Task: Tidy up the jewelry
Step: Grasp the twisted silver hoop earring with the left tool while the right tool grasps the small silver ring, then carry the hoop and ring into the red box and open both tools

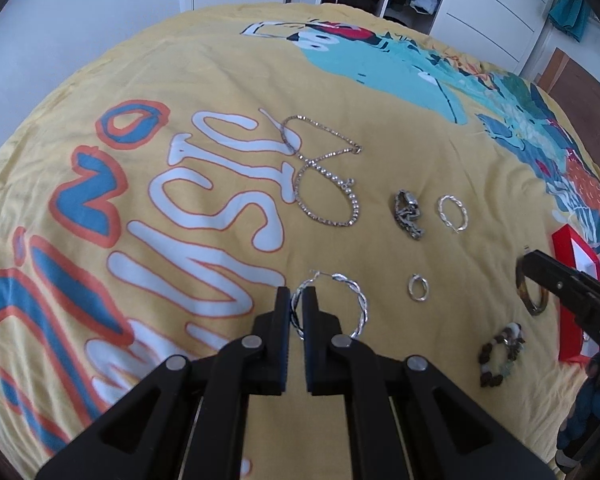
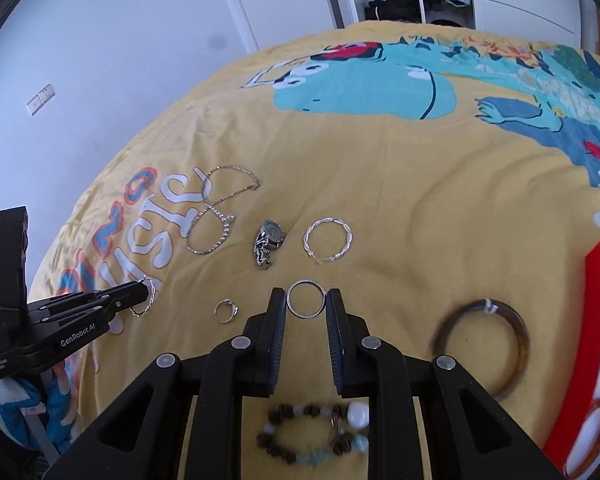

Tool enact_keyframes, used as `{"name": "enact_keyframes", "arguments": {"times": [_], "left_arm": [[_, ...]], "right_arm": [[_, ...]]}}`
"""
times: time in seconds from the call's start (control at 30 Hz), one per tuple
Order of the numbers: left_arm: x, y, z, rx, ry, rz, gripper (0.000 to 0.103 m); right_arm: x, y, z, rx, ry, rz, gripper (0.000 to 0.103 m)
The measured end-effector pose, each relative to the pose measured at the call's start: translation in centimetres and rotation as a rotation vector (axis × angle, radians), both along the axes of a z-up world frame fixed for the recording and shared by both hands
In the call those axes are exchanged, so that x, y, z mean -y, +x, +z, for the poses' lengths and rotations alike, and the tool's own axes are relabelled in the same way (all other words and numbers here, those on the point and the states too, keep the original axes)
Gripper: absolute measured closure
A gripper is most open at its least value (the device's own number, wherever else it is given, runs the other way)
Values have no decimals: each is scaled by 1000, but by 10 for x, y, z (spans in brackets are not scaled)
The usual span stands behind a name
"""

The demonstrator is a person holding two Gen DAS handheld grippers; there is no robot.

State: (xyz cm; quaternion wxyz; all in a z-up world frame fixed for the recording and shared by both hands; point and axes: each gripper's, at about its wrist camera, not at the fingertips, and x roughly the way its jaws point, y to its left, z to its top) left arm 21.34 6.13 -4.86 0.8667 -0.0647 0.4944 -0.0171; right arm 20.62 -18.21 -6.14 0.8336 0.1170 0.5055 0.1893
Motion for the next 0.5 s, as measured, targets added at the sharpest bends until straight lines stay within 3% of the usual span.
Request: {"name": "enact_keyframes", "arguments": {"times": [0.5], "left_arm": [[19,-73,85,126,4,-15,98]], "right_arm": [[85,-80,88,119,-3,-139,83]]}}
